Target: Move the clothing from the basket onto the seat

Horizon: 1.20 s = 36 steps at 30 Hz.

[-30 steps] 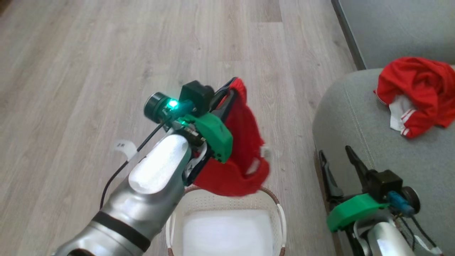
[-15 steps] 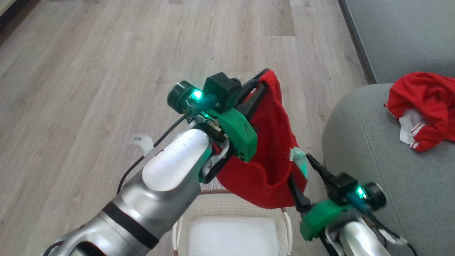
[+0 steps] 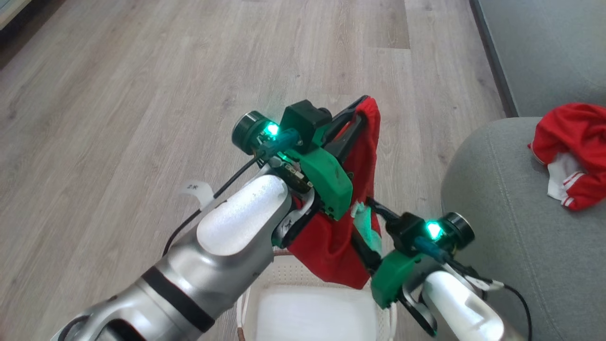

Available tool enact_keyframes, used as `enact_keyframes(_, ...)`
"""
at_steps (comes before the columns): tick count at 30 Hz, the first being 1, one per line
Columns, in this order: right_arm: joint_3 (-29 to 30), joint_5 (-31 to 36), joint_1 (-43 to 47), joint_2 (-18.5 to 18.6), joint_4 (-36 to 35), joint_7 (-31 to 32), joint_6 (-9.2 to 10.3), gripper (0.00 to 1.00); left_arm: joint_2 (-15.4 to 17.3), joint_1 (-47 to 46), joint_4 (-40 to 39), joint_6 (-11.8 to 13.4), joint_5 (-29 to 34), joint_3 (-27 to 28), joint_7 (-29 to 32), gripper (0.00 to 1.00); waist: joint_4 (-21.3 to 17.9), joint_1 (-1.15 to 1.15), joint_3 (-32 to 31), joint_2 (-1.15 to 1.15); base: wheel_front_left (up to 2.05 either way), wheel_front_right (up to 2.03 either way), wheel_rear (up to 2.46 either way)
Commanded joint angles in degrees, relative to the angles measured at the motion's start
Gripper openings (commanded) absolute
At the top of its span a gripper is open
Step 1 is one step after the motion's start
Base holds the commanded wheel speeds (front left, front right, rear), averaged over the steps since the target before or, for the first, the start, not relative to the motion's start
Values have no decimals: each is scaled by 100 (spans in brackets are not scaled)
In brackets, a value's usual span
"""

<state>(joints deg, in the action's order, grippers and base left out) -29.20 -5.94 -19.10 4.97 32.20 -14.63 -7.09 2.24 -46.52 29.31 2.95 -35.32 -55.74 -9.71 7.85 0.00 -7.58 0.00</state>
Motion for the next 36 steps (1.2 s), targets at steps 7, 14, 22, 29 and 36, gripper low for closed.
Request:
enact_keyframes(7,-140,-306,-451,-48,-150,-37,-40,0,95,-309,165,88,-96,210,-151,0,-7,0,62,0,0,0,0)
enact_keyframes(14,138,-352,-535,102,-338,-37,-40,0,154,-69,402,111,-202,292,-295,0,-118,0,91,0,0,0,0)
enact_keyframes(22,922,-231,-755,400,-551,-37,-40,0,159,329,507,63,-299,279,-421,100,-314,0,140,0,0,0,0)
enact_keyframes(29,1673,16,-931,682,-695,-37,-40,0,123,624,497,-1,-339,221,-488,100,-531,0,193,0,0,0,0)
enact_keyframes(36,2180,233,-984,987,-857,-31,-40,0,88,903,468,-87,-363,79,-514,100,-908,0,261,0,0,0,0)
